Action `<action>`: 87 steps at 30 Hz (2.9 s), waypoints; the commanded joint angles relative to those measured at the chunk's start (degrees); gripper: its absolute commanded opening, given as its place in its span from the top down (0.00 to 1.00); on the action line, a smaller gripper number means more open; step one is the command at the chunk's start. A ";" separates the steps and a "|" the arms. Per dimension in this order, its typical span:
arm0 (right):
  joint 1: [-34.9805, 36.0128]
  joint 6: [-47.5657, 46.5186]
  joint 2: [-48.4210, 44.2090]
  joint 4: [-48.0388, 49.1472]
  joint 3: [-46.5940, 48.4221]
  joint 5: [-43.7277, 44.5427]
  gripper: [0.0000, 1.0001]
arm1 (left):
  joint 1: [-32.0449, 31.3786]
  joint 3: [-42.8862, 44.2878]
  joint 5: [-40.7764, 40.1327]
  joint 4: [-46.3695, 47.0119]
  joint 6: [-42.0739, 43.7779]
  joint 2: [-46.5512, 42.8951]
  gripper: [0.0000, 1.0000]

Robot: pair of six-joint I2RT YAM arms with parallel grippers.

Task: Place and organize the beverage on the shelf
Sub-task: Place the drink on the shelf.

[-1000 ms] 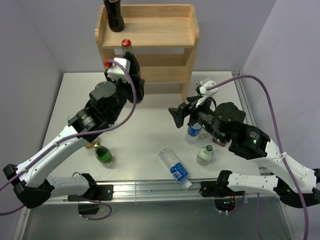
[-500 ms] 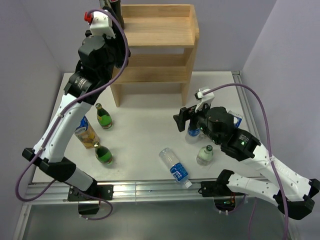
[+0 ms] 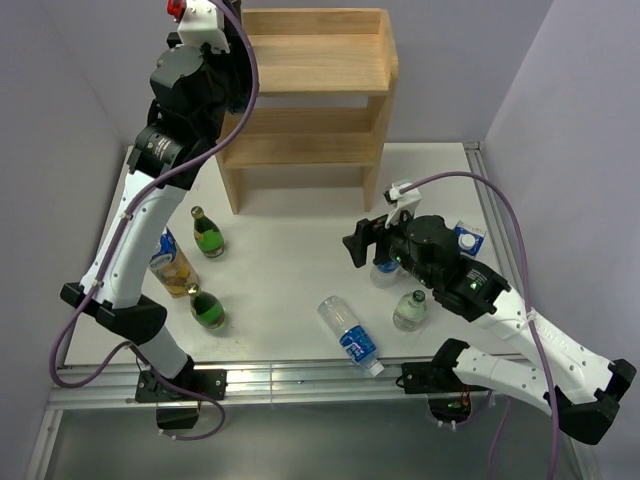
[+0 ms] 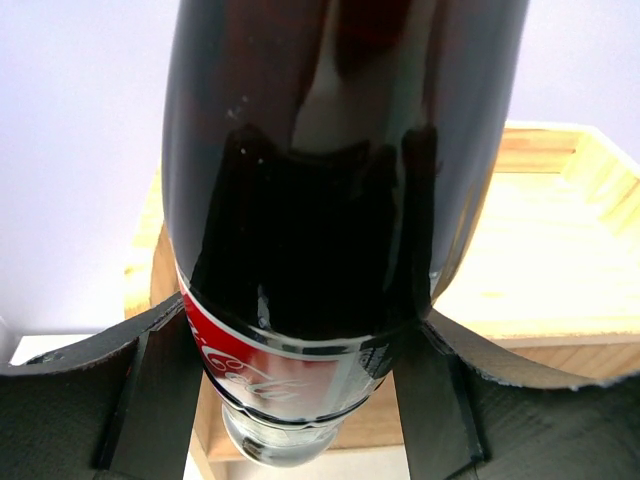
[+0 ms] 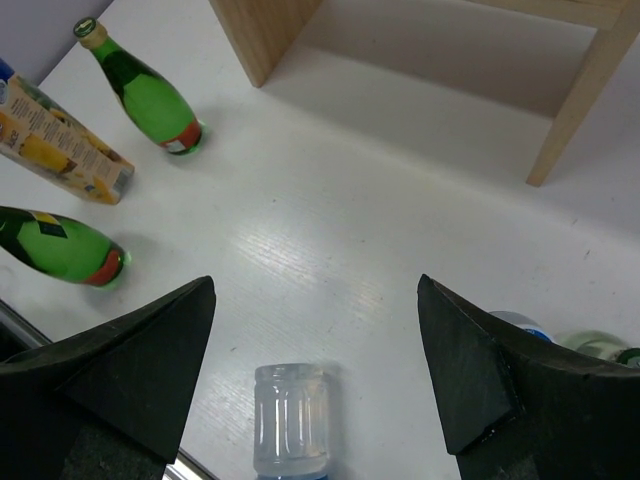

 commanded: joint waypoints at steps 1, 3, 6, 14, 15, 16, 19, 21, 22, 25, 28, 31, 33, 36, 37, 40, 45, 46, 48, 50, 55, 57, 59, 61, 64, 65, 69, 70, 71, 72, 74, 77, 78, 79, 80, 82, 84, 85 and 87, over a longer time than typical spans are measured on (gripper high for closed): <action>-0.78 0.83 -0.70 4.57 -1.39 -1.69 0.12 | 1.93 7.47 2.33 16.17 1.88 -0.53 1.00; -1.39 0.74 -0.53 4.66 -1.83 -2.39 0.12 | 2.37 8.52 2.42 17.12 2.23 0.62 1.00; -1.83 0.65 -0.26 4.57 -2.01 -2.92 0.12 | 3.78 10.45 3.39 17.75 1.97 2.46 1.00; -2.54 1.00 -1.14 4.66 -2.89 -3.36 0.12 | 7.38 11.26 8.57 19.68 0.03 5.19 1.00; -2.63 1.09 -1.23 4.57 -2.97 -3.36 0.12 | 7.56 10.99 8.49 20.03 0.12 5.63 1.00; -2.71 1.09 -1.31 4.83 -3.15 -3.45 0.12 | 7.65 10.99 8.40 20.29 0.21 5.89 1.00; -2.89 1.35 -1.05 5.01 -3.24 -4.15 0.12 | 8.52 11.08 9.27 20.64 -0.06 7.12 0.98; -2.89 1.44 -0.88 5.19 -3.24 -4.24 0.12 | 9.14 10.99 10.33 21.17 -0.84 8.00 0.95; -2.89 1.53 -0.79 5.45 -3.50 -4.24 0.12 | 9.66 11.08 10.59 21.17 -1.19 8.27 0.96; -2.98 1.62 -0.44 5.89 -3.68 -4.41 0.12 | 10.63 10.82 11.38 21.87 -2.25 9.06 0.97; -2.98 1.53 -0.17 5.89 -3.68 -4.50 0.12 | 11.42 9.94 11.91 22.84 -2.87 9.50 0.97; -2.98 1.44 -0.17 5.80 -3.59 -4.59 0.12 | 12.13 10.20 12.26 23.11 -3.04 10.64 0.96; -2.98 1.44 -0.35 5.80 -3.68 -4.59 0.12 | 12.48 10.20 12.53 23.28 -2.78 11.43 0.95; -3.07 1.27 -0.61 6.24 -3.94 -4.68 0.12 | 12.48 8.80 12.79 23.90 -2.08 11.78 0.95; -3.15 1.27 -0.44 6.24 -4.03 -4.68 0.12 | 12.48 8.44 12.70 23.90 -1.99 11.78 0.95; -3.33 1.27 0.00 6.59 -4.20 -5.29 0.12 | 12.48 8.44 12.97 23.90 -1.90 12.75 0.94; -3.68 1.27 0.53 7.03 -4.38 -5.56 0.12 | 12.66 8.00 13.49 23.90 -1.90 14.33 0.92; -3.68 1.27 0.62 7.12 -4.47 -5.56 0.12 | 12.66 8.00 13.76 23.90 -2.08 14.68 0.92; -3.77 1.27 0.71 7.38 -4.64 -5.64 0.12 | 12.74 8.53 14.20 23.90 -2.25 15.74 0.91; -3.86 1.27 0.88 7.39 -4.64 -5.91 0.12 | 12.83 8.96 14.11 23.90 -2.25 16.44 0.91; -4.03 1.27 0.97 7.21 -4.82 -6.61 0.12 | 12.92 9.06 13.93 23.90 -2.43 18.20 0.90; -4.03 1.27 0.88 7.30 -4.99 -6.52 0.12 | 12.92 7.22 13.93 25.81 -2.52 17.67 0.89; -4.03 1.18 1.15 7.39 -4.91 -6.44 0.12 | 12.92 6.34 13.93 26.71 -2.52 17.76 0.88; -4.12 1.09 1.23 7.39 -4.91 -6.52 0.12 | 13.01 7.12 14.20 26.27 -2.34 18.63 0.88; -4.12 1.09 1.41 7.47 -4.91 -6.52 0.12 | 13.01 8.88 14.81 24.60 -2.69 19.61 0.90; -4.12 1.09 1.50 7.56 -4.99 -6.52 0.12 | 13.01 8.18 15.25 24.60 -2.87 18.65 0.90; -4.21 1.27 1.32 7.47 -4.64 -7.23 0.12 | 12.92 2.39 16.39 25.57 -4.10 14.87 0.91; -4.12 1.44 1.32 7.39 -4.56 -7.40 0.12 | 12.92 1.68 16.57 25.31 -4.53 14.42 0.91; -4.21 1.44 1.15 7.39 -4.56 -7.58 0.12 | 12.92 1.76 16.83 24.78 -4.80 13.99 0.91; -4.21 1.53 1.06 7.30 -4.47 -7.67 0.12 | 12.92 1.94 17.10 24.60 -4.98 13.81 0.91; -4.21 1.62 0.88 7.30 -4.47 -7.67 0.12 | 13.01 2.81 18.76 22.06 -5.68 13.98 0.91; -4.21 2.06 0.79 7.47 -4.47 -8.10 0.13 | 12.83 5.27 19.12 19.60 -6.38 15.55 0.90; -4.21 2.15 0.71 7.47 -4.47 -8.45 0.13 | 12.75 5.97 19.03 18.90 -6.65 16.08 0.89; -4.21 2.15 0.71 7.56 -4.47 -8.63 0.13 | 12.83 7.20 19.21 17.76 -7.08 16.53 0.89; -4.21 2.23 0.71 7.56 -4.47 -8.63 0.13 | 12.75 7.82 19.47 17.14 -7.35 17.49 0.89; -4.21 2.15 0.71 7.47 -4.47 -8.46 0.13 | 12.75 9.23 19.82 15.91 -8.14 18.37 0.89; -4.21 2.15 0.71 7.30 -4.38 -8.37 0.13 | 12.83 8.97 19.65 15.99 -8.58 18.38 0.88; -4.21 2.06 0.71 7.21 -4.38 -8.37 0.13 | 12.75 8.36 19.65 15.99 -8.67 18.29 0.88; -4.21 2.06 0.71 7.30 -4.38 -8.37 0.13 | 12.74 8.26 20.00 15.99 -8.93 18.29 0.87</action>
